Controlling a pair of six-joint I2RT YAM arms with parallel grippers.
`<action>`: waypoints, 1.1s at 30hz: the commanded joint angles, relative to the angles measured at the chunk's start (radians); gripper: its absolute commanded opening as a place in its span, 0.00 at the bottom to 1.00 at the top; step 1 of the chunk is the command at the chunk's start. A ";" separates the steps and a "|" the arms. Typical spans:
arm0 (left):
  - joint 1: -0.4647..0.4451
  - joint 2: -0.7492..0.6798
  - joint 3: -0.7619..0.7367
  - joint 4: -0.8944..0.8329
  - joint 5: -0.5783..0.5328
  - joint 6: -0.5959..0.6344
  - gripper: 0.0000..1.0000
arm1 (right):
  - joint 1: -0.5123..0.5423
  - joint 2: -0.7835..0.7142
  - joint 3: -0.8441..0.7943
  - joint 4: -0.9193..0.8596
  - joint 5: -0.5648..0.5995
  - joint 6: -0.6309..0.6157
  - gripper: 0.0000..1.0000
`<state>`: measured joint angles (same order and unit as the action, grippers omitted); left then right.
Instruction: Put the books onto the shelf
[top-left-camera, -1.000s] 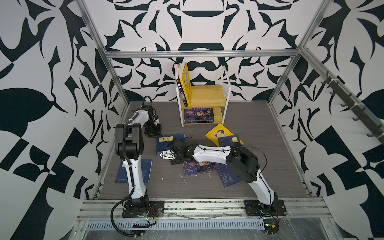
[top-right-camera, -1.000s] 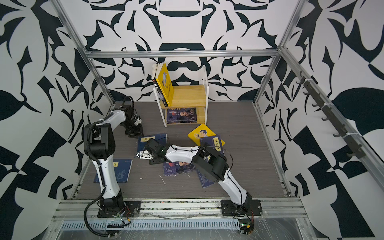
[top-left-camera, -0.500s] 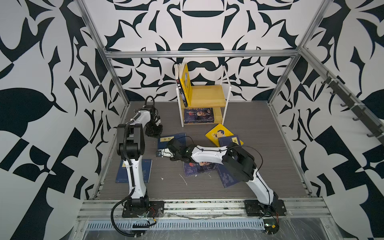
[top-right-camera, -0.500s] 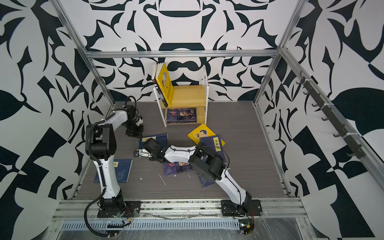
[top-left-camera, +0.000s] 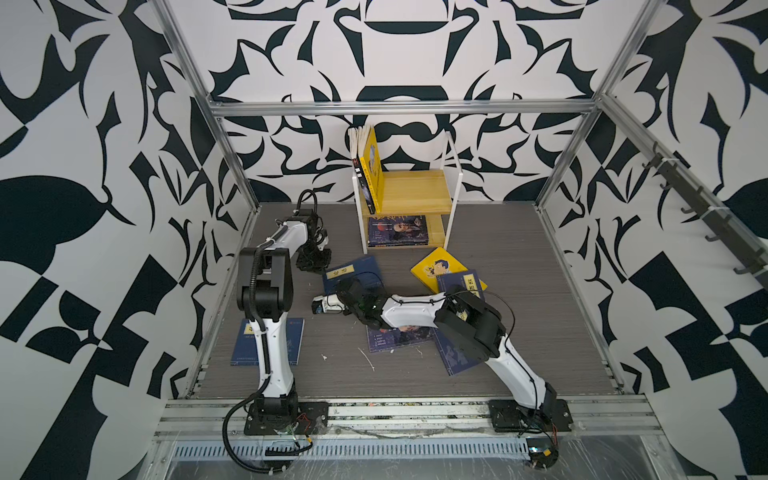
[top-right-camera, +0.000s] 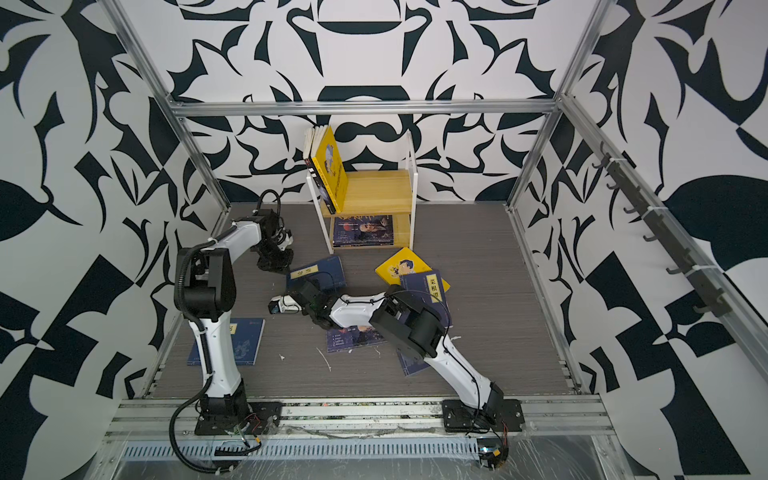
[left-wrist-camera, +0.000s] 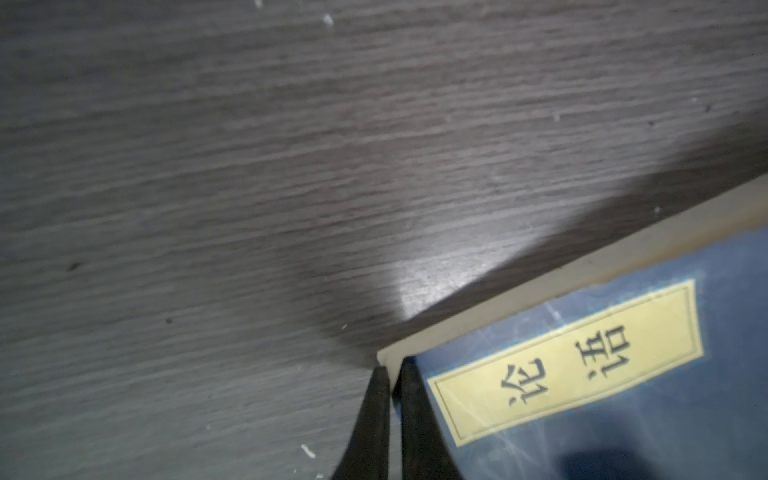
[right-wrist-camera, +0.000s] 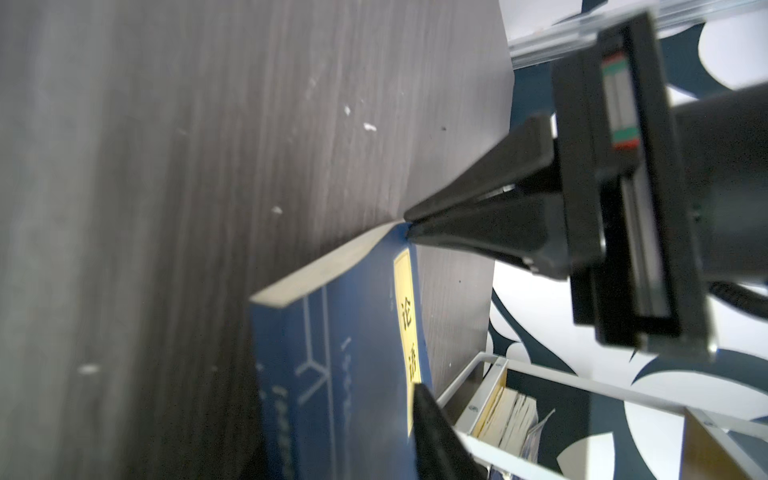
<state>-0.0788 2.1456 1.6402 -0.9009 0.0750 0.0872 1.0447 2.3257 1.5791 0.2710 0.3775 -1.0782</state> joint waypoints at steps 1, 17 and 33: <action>-0.021 0.069 -0.062 -0.095 0.017 0.022 0.10 | -0.037 -0.016 0.051 0.068 0.005 0.006 0.27; 0.003 -0.190 -0.080 -0.042 -0.069 0.013 0.70 | -0.020 -0.223 -0.156 0.133 0.017 0.101 0.00; 0.025 -0.550 -0.189 0.160 -0.062 0.051 1.00 | -0.023 -0.608 -0.377 0.079 -0.031 0.348 0.00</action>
<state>-0.0574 1.6543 1.4796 -0.7830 -0.0029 0.1314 1.0225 1.7943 1.2129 0.3141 0.3523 -0.8093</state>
